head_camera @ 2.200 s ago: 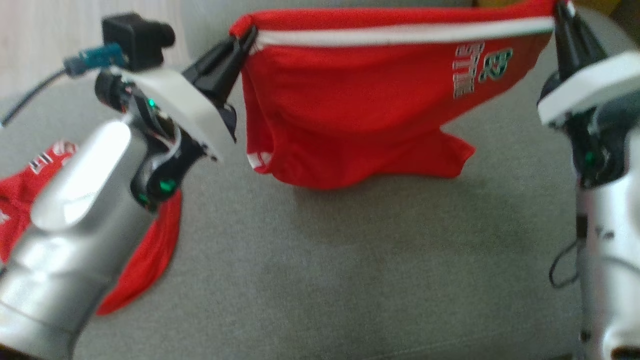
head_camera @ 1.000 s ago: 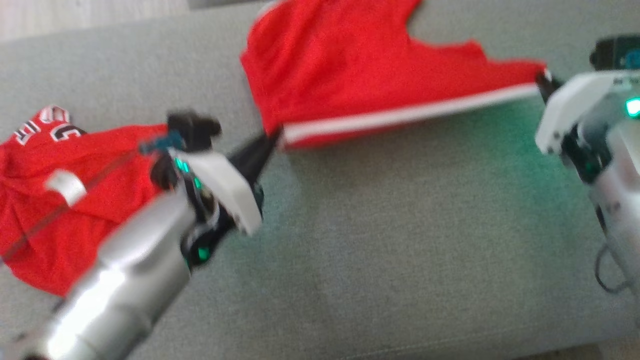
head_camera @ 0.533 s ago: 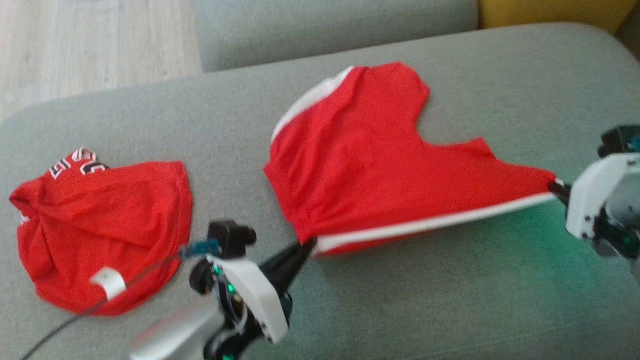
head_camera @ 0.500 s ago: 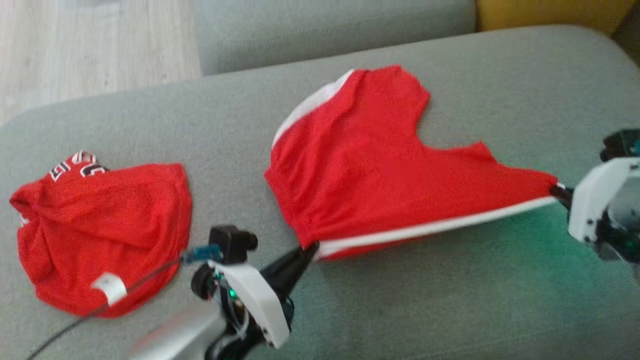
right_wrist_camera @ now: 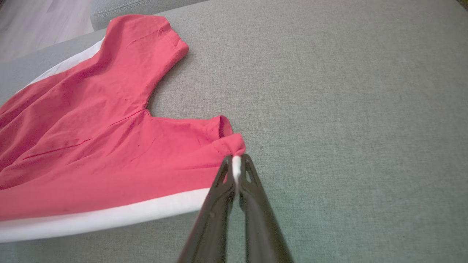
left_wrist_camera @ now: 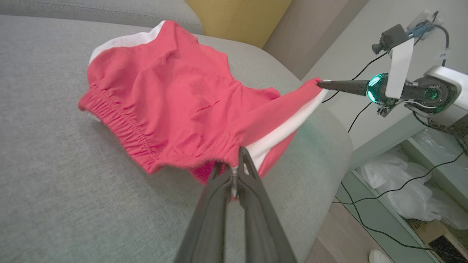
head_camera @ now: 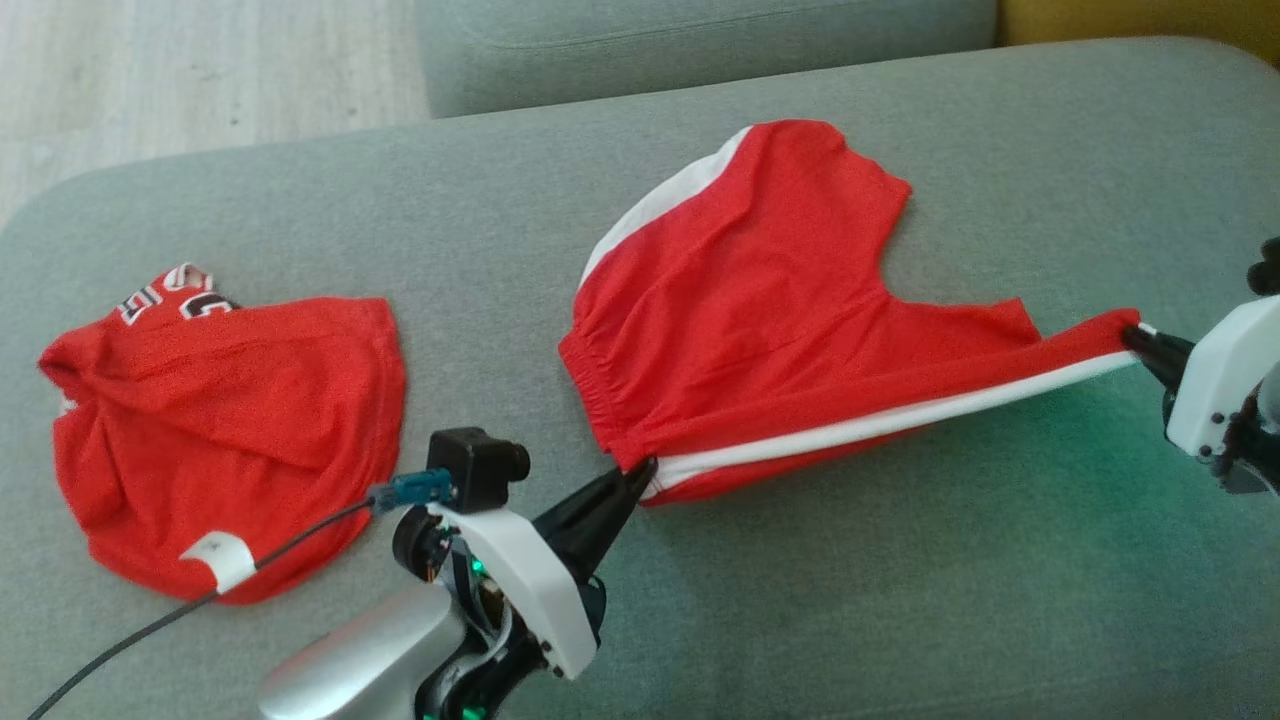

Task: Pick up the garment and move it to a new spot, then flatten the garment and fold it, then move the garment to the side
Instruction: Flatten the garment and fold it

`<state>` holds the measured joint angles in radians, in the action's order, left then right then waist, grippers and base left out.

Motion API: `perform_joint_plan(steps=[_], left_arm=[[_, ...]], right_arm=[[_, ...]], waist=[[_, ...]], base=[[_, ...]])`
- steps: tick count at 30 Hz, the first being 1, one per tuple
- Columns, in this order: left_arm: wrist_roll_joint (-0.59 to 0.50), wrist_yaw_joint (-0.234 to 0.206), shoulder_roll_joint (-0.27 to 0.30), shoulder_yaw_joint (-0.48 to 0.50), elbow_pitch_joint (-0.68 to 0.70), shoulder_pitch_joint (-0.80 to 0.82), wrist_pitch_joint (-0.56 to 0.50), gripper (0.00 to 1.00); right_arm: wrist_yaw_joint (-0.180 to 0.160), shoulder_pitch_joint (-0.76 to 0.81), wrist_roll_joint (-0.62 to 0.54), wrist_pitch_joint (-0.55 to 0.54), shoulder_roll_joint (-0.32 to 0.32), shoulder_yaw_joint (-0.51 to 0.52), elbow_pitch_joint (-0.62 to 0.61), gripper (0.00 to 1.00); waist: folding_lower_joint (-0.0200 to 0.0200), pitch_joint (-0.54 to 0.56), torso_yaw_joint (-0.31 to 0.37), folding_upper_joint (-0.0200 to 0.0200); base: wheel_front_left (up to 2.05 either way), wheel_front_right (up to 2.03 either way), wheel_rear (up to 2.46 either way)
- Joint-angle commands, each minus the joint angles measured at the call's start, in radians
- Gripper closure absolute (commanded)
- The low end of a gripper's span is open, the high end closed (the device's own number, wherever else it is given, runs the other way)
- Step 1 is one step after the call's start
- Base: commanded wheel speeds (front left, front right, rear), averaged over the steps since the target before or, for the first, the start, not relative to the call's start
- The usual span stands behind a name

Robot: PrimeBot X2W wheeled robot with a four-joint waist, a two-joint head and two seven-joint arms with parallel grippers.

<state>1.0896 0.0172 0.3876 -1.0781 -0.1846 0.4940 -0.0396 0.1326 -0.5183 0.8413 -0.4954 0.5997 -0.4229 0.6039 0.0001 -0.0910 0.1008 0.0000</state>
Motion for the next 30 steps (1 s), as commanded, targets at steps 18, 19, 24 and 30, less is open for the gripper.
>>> perform_joint_plan(steps=[18, 19, 24, 30], left_arm=[[0.020, -0.023, 0.077, -0.056, 0.121, -0.064, -0.094, 1.00], [0.022, -0.024, 0.081, -0.062, 0.130, -0.068, -0.103, 1.00], [0.024, -0.038, 0.093, -0.066, 0.168, -0.073, -0.115, 1.00], [0.012, -0.062, 0.058, -0.021, 0.146, -0.041, -0.059, 1.00]], right_arm=[[-0.002, 0.171, -0.107, -0.229, 0.028, 0.184, -0.104, 1.00], [-0.002, 0.184, -0.108, -0.246, 0.028, 0.194, -0.118, 1.00], [-0.002, 0.231, -0.115, -0.293, 0.016, 0.254, -0.205, 1.00], [-0.002, 0.211, -0.171, -0.257, -0.031, 0.332, -0.287, 1.00]], waist=[[-0.0001, 0.097, 0.013, 0.0000], [-0.0001, 0.099, 0.015, 0.0000], [-0.0001, 0.102, 0.012, 0.0000], [-0.0001, 0.079, -0.008, 0.0000]], base=[[0.00, 0.00, 0.00], [0.00, 0.00, 0.00], [0.00, 0.00, 0.00], [0.00, 0.00, 0.00]])
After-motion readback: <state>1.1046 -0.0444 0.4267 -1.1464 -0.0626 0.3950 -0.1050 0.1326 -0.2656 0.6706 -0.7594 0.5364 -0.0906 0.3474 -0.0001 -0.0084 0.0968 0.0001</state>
